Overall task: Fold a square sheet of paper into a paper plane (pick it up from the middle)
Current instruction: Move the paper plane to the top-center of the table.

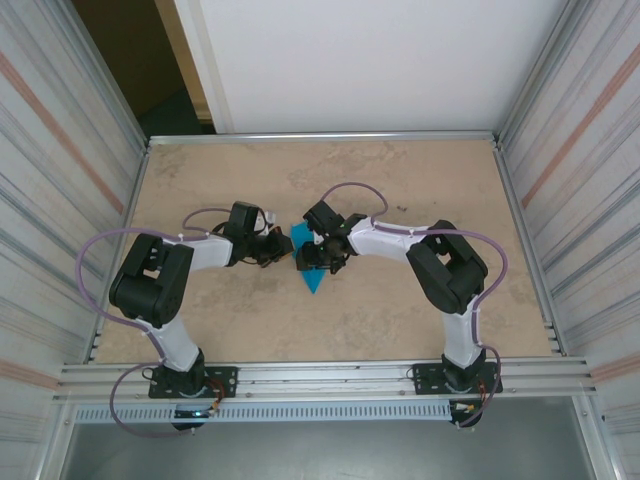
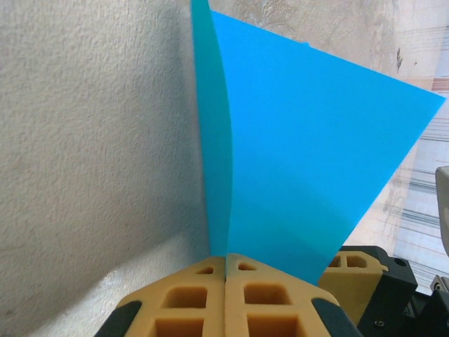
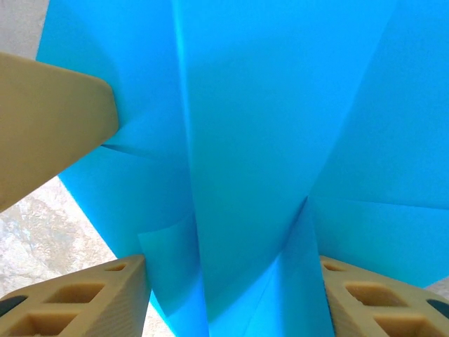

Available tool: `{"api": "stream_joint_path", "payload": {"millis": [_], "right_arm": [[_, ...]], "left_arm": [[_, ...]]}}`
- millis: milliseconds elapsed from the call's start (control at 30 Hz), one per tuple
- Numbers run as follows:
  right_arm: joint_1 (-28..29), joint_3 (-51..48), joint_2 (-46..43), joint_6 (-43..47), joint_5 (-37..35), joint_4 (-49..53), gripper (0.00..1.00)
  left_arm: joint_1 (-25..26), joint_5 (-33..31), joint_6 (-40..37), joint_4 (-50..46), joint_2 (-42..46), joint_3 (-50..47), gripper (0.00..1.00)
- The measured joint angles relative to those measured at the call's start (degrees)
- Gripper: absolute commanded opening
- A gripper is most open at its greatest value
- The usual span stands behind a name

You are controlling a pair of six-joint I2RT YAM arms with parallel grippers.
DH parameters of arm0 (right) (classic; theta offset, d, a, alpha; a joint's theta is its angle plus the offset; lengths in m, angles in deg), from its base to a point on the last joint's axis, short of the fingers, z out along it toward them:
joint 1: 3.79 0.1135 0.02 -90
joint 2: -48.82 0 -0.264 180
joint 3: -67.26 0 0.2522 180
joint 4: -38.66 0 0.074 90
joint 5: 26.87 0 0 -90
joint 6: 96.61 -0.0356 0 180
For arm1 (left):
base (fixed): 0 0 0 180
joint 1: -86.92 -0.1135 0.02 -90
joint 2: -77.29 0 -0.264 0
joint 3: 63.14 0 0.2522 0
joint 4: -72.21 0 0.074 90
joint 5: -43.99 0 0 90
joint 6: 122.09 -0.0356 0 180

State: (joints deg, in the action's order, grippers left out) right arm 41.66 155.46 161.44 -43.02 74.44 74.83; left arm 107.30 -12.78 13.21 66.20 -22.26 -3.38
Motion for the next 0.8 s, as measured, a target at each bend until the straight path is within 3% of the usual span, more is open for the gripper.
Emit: {"api": "stream_joint_path", "payload": {"millis": [800], "right_arm": [[2.5,-0.9,-1.1,2.8,-2.3,1.7,0.42]], "left_arm": [[0.1,0.0,0.0,0.0,0.0,0.0,0.03]]}}
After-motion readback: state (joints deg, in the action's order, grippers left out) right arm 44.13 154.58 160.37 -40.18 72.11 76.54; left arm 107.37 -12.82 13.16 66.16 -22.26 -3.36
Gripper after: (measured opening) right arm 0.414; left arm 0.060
